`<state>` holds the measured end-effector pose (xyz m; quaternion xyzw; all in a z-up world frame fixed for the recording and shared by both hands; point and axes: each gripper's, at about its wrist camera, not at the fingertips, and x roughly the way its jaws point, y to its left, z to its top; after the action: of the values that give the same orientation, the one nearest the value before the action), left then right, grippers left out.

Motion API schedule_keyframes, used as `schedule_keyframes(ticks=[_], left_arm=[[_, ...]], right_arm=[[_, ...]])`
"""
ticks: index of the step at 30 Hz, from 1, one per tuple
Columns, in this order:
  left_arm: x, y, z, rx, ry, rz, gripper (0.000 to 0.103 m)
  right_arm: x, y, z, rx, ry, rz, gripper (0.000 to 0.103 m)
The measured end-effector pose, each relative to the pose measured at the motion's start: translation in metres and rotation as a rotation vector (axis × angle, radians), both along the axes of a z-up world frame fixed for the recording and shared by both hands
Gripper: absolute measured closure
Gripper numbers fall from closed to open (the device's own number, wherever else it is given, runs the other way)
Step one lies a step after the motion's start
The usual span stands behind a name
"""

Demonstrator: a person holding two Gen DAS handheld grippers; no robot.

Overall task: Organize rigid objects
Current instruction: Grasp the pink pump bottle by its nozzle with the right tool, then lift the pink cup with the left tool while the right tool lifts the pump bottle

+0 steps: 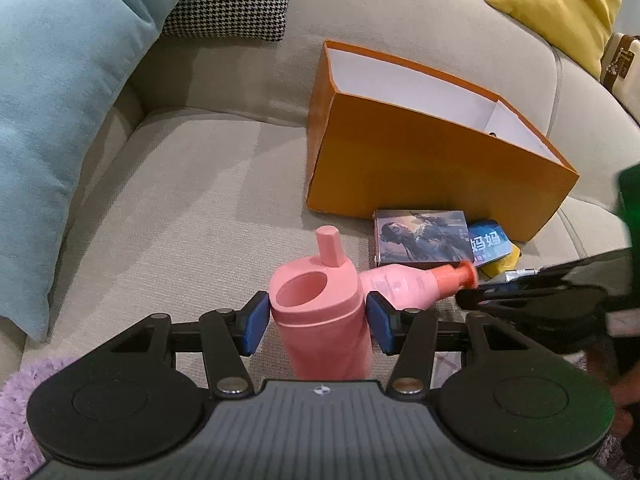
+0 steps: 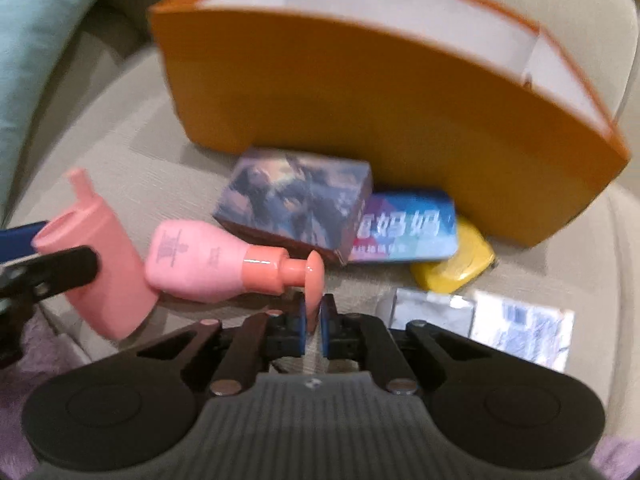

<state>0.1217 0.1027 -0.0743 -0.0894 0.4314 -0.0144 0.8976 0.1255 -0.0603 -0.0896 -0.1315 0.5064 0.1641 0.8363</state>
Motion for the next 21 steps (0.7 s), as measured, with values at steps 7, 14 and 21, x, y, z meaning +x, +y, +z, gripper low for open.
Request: schedule_keyframes(ticks=[7,14,21], left_arm=[[-0.007,0.001,0.006,0.027,-0.03,0.016,0.044],[-0.017,0.006,0.01,0.023,-0.051,0.018,0.048],[-0.004,0.0,0.016,0.015,-0.128,-0.017,0.05]], right_arm=[[-0.025,0.029,0.027,-0.039,-0.194,0.182,0.091],[-0.047,0.046,0.031,-0.043,-0.249,0.317,0.091],[-0.037,0.053,0.043,-0.188,-0.37,0.398,0.091]])
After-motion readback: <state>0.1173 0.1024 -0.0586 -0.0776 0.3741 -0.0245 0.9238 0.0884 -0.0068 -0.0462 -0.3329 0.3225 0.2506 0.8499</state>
